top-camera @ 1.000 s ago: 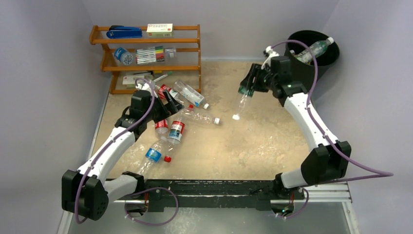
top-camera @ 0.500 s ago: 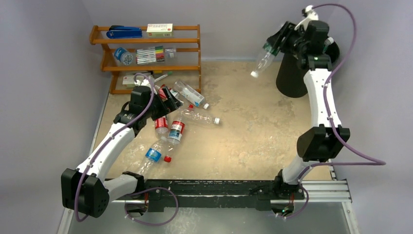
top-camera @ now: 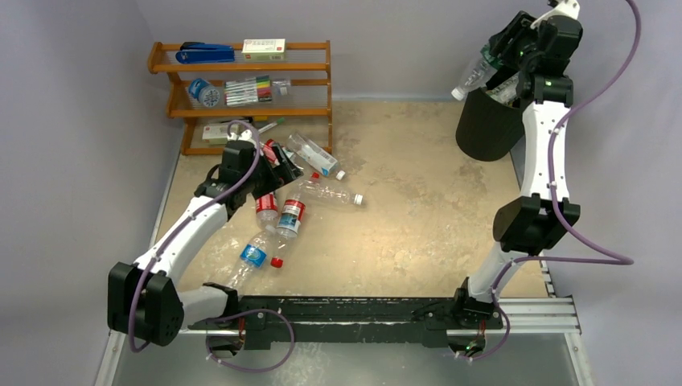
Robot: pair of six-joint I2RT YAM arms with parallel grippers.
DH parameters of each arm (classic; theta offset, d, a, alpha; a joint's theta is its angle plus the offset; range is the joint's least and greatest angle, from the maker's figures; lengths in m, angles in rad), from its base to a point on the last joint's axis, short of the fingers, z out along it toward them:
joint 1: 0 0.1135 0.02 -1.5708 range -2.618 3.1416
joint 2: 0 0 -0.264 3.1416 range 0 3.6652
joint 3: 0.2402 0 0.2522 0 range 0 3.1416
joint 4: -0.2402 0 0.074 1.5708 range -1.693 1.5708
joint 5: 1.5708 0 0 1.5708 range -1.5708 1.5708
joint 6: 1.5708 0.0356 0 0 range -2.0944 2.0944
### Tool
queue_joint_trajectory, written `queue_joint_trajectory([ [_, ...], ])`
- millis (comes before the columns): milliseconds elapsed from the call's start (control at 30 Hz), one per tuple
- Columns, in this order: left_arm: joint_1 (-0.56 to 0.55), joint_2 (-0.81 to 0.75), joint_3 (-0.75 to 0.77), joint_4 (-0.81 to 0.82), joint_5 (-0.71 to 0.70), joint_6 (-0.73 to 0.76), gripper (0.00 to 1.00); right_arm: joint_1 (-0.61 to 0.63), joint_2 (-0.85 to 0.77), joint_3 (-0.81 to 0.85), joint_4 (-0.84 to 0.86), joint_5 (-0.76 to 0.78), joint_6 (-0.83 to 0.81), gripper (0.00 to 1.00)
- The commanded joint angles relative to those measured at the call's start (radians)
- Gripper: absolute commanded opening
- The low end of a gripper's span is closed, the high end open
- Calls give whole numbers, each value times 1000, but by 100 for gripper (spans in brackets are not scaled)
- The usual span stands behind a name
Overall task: Put the plastic bottles in the bin
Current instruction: Place the plastic bottle in the trash bin.
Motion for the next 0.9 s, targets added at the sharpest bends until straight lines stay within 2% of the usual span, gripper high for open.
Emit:
queue_joint_trajectory([
  [0,-4,41,45,64,20,34,95,-19,-28,49,101,144,-35,56],
  [400,-4,156,39,172,63,28,95,-30,-32,-2,255,387,-56,55],
  [667,-4,172,37,182,71,29,95,-30,64,9,368,568,-73,57],
  [733,-4,177,36,188,73,25,95,-30,99,40,367,582,-89,63],
  [800,-4,178,36,195,75,21,95,-30,134,88,334,563,-101,75],
  [867,-3,181,39,196,76,20,95,-29,158,119,307,553,-105,83],
])
